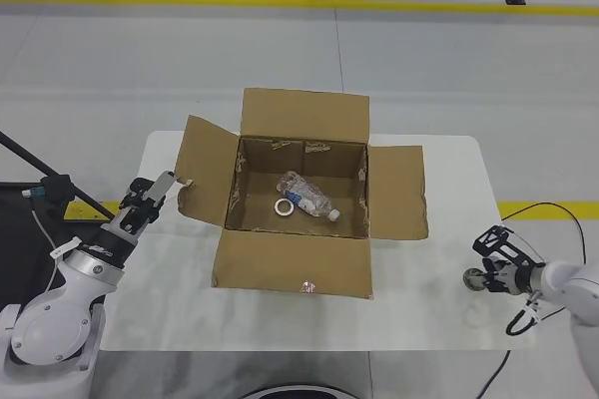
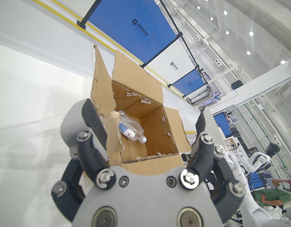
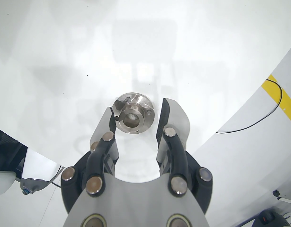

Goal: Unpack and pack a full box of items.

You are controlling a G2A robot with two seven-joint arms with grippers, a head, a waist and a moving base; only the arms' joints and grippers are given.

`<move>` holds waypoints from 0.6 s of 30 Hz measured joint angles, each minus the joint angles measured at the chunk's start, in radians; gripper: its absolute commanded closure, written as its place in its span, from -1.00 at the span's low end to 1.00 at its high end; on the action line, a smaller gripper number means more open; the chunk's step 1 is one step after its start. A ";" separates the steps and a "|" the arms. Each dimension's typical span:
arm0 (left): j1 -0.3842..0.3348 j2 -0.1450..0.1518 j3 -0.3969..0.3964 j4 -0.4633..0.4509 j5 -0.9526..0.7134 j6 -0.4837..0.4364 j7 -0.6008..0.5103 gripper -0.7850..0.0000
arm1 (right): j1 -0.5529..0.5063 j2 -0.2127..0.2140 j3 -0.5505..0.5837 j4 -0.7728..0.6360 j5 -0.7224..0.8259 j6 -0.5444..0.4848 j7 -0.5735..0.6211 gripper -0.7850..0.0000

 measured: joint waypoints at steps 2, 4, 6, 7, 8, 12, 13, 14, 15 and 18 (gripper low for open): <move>0.000 0.000 0.000 0.000 0.000 0.000 0.000 -1.00 | 0.001 0.009 -0.008 -0.005 0.007 -0.001 -0.001 0.10; 0.000 0.000 0.000 0.000 0.000 0.000 0.000 -1.00 | -0.001 0.019 -0.015 -0.012 0.012 0.000 0.000 0.15; 0.000 0.000 0.000 0.000 0.000 0.000 0.000 -1.00 | -0.004 0.027 -0.021 -0.021 0.016 0.003 0.003 0.15; 0.000 0.000 0.000 0.000 0.000 0.000 0.000 -1.00 | -0.005 0.031 -0.024 -0.024 0.018 0.005 0.005 0.15; 0.000 0.000 0.000 0.000 0.000 0.000 0.000 -1.00 | -0.006 0.034 -0.028 -0.027 0.021 0.008 0.008 0.15; 0.000 0.000 0.000 0.000 0.000 0.000 0.000 -1.00 | -0.004 0.046 -0.048 -0.034 0.032 0.019 0.019 0.17; 0.000 0.000 0.000 0.000 0.000 0.000 0.000 -1.00 | -0.002 0.048 -0.053 -0.034 0.035 0.021 0.021 0.18; 0.000 0.000 0.000 0.000 0.000 0.000 0.000 -1.00 | 0.000 0.050 -0.057 -0.033 0.037 0.022 0.022 0.18; 0.000 0.000 0.000 0.000 0.000 0.000 0.000 -1.00 | 0.002 0.053 -0.062 -0.031 0.040 0.022 0.022 0.19; 0.000 0.000 0.000 0.000 0.000 0.000 0.000 -1.00 | 0.009 0.059 -0.079 -0.026 0.040 0.027 0.027 0.23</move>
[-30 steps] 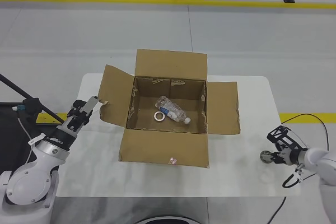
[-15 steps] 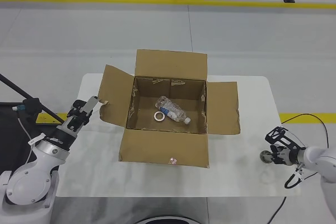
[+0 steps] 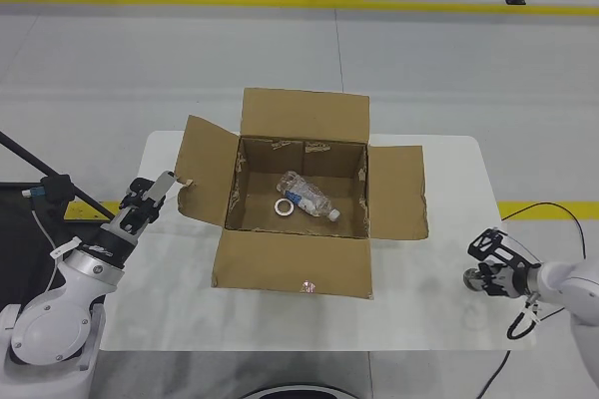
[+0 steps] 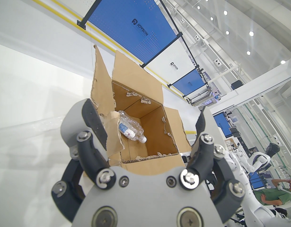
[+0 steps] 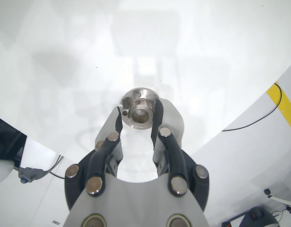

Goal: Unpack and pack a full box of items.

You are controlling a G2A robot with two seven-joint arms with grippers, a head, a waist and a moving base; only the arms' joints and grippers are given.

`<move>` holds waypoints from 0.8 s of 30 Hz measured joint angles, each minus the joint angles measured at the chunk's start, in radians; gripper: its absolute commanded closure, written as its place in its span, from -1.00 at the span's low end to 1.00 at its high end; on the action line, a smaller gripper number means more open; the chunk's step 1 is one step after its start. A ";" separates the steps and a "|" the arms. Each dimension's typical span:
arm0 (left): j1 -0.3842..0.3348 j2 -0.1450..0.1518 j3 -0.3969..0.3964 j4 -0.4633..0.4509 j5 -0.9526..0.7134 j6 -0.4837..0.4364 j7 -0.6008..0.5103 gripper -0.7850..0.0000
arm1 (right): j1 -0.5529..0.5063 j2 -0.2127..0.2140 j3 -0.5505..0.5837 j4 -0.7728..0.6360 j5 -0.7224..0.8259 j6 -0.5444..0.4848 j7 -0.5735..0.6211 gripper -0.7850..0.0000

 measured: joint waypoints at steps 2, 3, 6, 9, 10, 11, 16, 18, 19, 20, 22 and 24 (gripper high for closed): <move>0.000 0.000 0.000 0.000 0.000 0.000 0.000 -1.00 | 0.007 0.002 -0.013 0.002 0.001 0.006 0.006 0.24; 0.000 0.000 0.000 0.000 0.000 0.000 0.000 -1.00 | 0.012 0.003 -0.021 0.002 0.003 0.010 0.010 0.25; 0.000 0.000 0.000 0.000 0.000 0.000 0.000 -1.00 | 0.024 0.006 -0.037 0.006 0.004 0.018 0.018 0.27; 0.000 0.000 0.000 0.000 0.000 0.000 0.000 -1.00 | 0.033 0.009 -0.051 0.014 0.001 0.023 0.023 0.33; 0.000 0.000 0.000 0.000 0.000 0.000 0.000 -1.00 | 0.036 0.010 -0.056 0.015 -0.001 0.027 0.027 0.39; 0.000 0.000 0.000 0.000 0.000 0.000 0.000 -1.00 | 0.041 0.010 -0.061 0.017 -0.003 0.030 0.030 0.48; 0.000 0.000 0.000 0.000 0.000 0.000 0.000 -1.00 | 0.064 0.013 -0.085 0.025 0.000 0.038 0.038 1.00; 0.000 0.000 0.000 0.000 0.000 0.000 0.000 -1.00 | 0.074 0.014 -0.091 0.023 -0.001 0.043 0.043 1.00; 0.000 0.000 0.000 0.000 0.000 0.000 0.000 -1.00 | 0.079 0.014 -0.093 0.022 -0.001 0.044 0.044 1.00; 0.000 0.000 0.000 0.000 0.000 0.000 0.000 -1.00 | 0.083 0.015 -0.094 0.021 -0.002 0.044 0.044 1.00; 0.000 0.000 0.000 0.000 0.000 0.000 0.000 -1.00 | 0.092 0.016 -0.093 0.014 0.000 0.048 0.040 1.00; 0.000 0.000 0.000 0.000 0.000 0.000 0.000 -1.00 | 0.097 0.018 -0.084 -0.002 0.004 0.050 0.027 1.00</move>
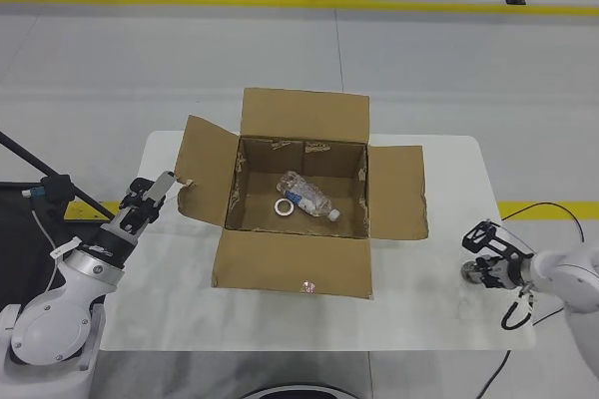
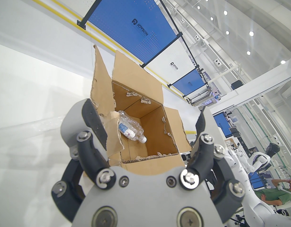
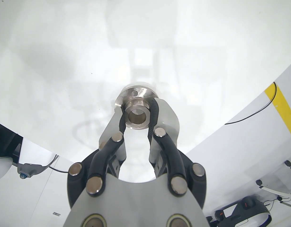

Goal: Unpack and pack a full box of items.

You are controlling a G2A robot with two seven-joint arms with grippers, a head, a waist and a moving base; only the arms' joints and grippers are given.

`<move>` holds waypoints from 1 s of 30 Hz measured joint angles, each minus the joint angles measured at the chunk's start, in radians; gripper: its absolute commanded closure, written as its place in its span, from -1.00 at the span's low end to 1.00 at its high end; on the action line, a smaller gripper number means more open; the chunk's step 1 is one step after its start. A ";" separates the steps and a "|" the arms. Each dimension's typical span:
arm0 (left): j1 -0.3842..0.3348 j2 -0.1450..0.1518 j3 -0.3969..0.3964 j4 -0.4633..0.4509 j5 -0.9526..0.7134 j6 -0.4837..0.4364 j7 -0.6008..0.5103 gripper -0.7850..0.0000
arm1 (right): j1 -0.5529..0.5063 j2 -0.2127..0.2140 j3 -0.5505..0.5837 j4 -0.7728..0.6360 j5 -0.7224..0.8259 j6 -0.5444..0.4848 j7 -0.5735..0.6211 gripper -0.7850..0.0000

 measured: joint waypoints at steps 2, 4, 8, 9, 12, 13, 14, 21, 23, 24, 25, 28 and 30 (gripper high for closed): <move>0.000 0.000 0.000 0.000 0.000 0.000 0.000 -1.00 | 0.001 0.002 0.011 -0.026 0.001 0.006 -0.014 1.00; 0.000 0.000 0.000 0.000 0.000 0.000 0.000 -1.00 | 0.006 0.004 0.023 -0.067 -0.004 0.029 -0.017 1.00; 0.000 0.000 0.000 0.000 0.000 0.000 0.000 -1.00 | 0.024 0.006 0.044 -0.179 -0.021 0.081 -0.029 1.00; 0.000 0.000 0.000 0.000 0.000 0.000 0.000 -1.00 | 0.029 0.006 0.050 -0.218 -0.027 0.103 -0.037 1.00; 0.000 0.000 0.000 0.000 0.000 0.000 0.000 -1.00 | 0.047 0.004 0.053 -0.314 -0.063 0.209 -0.043 1.00; 0.000 0.000 0.000 0.000 0.000 0.000 0.000 -1.00 | 0.055 0.001 0.045 -0.346 -0.075 0.242 -0.050 1.00; 0.000 0.000 0.000 0.000 0.000 0.000 0.000 -1.00 | 0.064 -0.001 0.036 -0.376 -0.089 0.273 -0.059 1.00; 0.000 0.000 0.000 0.000 0.000 0.000 0.000 -1.00 | 0.182 -0.030 -0.102 -0.518 -0.174 0.429 -0.137 1.00; 0.000 0.000 0.000 0.000 0.000 0.000 0.000 -1.00 | 0.224 -0.041 -0.152 -0.525 -0.177 0.442 -0.156 1.00; 0.000 0.000 0.000 0.000 0.000 0.000 0.000 -1.00 | 0.255 -0.049 -0.189 -0.522 -0.174 0.448 -0.170 1.00; 0.000 0.000 0.000 0.000 0.000 0.000 0.000 -1.00 | 0.279 -0.056 -0.218 -0.517 -0.173 0.451 -0.178 1.00; 0.000 0.000 0.000 0.000 0.000 0.000 0.000 -1.00 | 0.367 -0.086 -0.335 -0.480 -0.170 0.463 -0.200 1.00; 0.000 0.000 0.000 0.000 0.000 0.000 0.000 -1.00 | 0.438 -0.115 -0.439 -0.438 -0.163 0.461 -0.211 1.00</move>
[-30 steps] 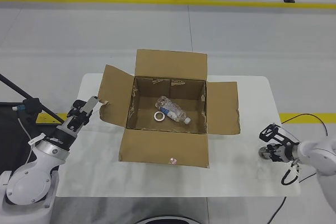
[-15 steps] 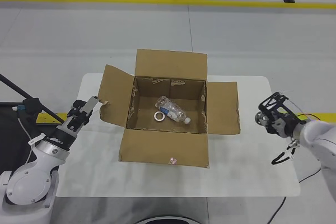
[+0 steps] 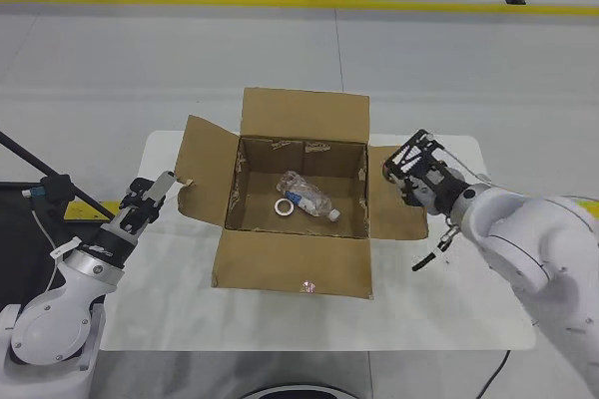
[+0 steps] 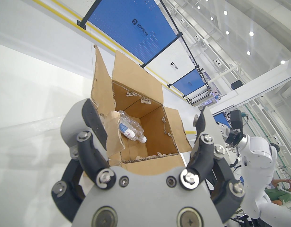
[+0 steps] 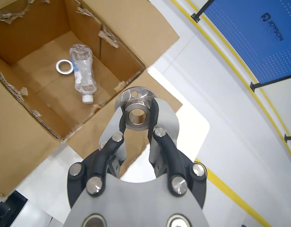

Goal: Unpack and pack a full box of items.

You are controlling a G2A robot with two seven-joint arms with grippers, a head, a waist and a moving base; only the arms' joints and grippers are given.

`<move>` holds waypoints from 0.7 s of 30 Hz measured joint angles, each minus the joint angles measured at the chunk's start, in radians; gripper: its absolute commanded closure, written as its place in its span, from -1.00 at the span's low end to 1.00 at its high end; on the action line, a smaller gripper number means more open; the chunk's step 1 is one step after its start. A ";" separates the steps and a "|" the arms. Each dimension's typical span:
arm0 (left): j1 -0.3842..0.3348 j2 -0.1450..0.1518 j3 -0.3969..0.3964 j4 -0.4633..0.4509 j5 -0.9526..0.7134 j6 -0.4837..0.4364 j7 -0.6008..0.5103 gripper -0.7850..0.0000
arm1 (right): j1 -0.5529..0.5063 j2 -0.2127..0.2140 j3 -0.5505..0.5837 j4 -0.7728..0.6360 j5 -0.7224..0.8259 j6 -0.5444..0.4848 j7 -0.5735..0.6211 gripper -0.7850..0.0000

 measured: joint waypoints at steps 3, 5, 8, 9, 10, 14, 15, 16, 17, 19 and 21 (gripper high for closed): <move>0.000 0.000 0.000 0.000 0.000 0.000 0.000 -1.00 | 0.112 -0.055 -0.158 0.083 0.009 -0.001 -0.009 1.00; 0.000 0.000 0.000 0.000 0.000 0.000 0.000 -1.00 | 0.179 -0.093 -0.246 0.140 0.027 -0.005 -0.014 1.00; 0.001 0.000 0.000 0.001 -0.001 0.000 0.003 -1.00 | 0.277 -0.159 -0.371 0.247 0.073 -0.015 -0.030 1.00; 0.003 -0.001 -0.001 0.004 -0.003 -0.001 0.009 -1.00 | 0.310 -0.185 -0.411 0.292 0.097 -0.021 -0.041 1.00; 0.005 -0.001 -0.003 0.005 -0.004 -0.002 0.013 -1.00 | 0.332 -0.205 -0.438 0.326 0.114 -0.025 -0.050 1.00; 0.016 -0.001 -0.020 0.008 -0.014 -0.003 0.025 -1.00 | 0.403 -0.288 -0.541 0.466 0.161 -0.035 -0.071 1.00; 0.019 -0.001 -0.026 0.008 -0.018 -0.004 0.028 -1.00 | 0.419 -0.314 -0.570 0.507 0.174 -0.042 -0.074 1.00; 0.022 -0.001 -0.030 0.008 -0.021 -0.005 0.030 -1.00 | 0.430 -0.333 -0.589 0.538 0.184 -0.047 -0.076 1.00; 0.024 -0.001 -0.035 0.009 -0.024 -0.006 0.032 -1.00 | 0.441 -0.352 -0.607 0.570 0.194 -0.055 -0.077 1.00; 0.030 -0.001 -0.046 0.010 -0.030 -0.007 0.037 -1.00 | 0.462 -0.396 -0.644 0.643 0.220 -0.080 -0.076 1.00; 0.035 -0.002 -0.059 0.011 -0.039 -0.009 0.048 -1.00 | 0.480 -0.437 -0.676 0.716 0.246 -0.117 -0.062 1.00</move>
